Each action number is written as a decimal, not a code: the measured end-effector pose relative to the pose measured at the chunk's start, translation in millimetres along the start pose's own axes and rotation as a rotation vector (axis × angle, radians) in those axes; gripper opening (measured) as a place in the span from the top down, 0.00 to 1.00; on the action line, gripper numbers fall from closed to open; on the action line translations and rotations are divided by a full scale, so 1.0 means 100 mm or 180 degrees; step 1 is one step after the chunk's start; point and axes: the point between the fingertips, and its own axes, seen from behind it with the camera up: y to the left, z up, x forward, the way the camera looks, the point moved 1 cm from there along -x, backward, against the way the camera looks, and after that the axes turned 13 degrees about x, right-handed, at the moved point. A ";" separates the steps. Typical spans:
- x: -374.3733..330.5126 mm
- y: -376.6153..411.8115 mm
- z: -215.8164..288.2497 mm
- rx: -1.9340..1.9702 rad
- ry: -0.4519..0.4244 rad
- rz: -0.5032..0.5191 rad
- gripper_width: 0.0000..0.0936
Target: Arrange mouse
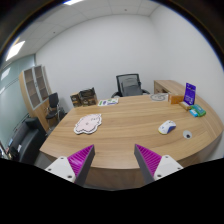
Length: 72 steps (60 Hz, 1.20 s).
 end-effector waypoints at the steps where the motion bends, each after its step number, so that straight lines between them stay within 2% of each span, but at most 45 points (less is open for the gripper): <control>1: 0.00 -0.06 0.01 -0.0025 -0.0012 -0.0054 0.11; 11: 0.10 -0.88 0.10 -0.0055 -0.0033 -0.0454 0.12; 19: 0.44 -1.67 0.25 0.0095 -0.0041 -0.0599 0.12; 25: 0.85 -2.05 0.34 0.0218 -0.0038 -0.0506 0.12; 29: 1.12 -2.28 0.30 0.0292 0.0095 -0.0497 0.12; 34: 1.43 -2.46 0.36 0.0298 0.0127 -0.0418 0.12; 44: 1.97 -2.86 0.45 0.0347 0.0304 -0.0463 0.12; 72: 2.98 -2.74 1.00 -0.0117 0.0337 -0.0240 0.14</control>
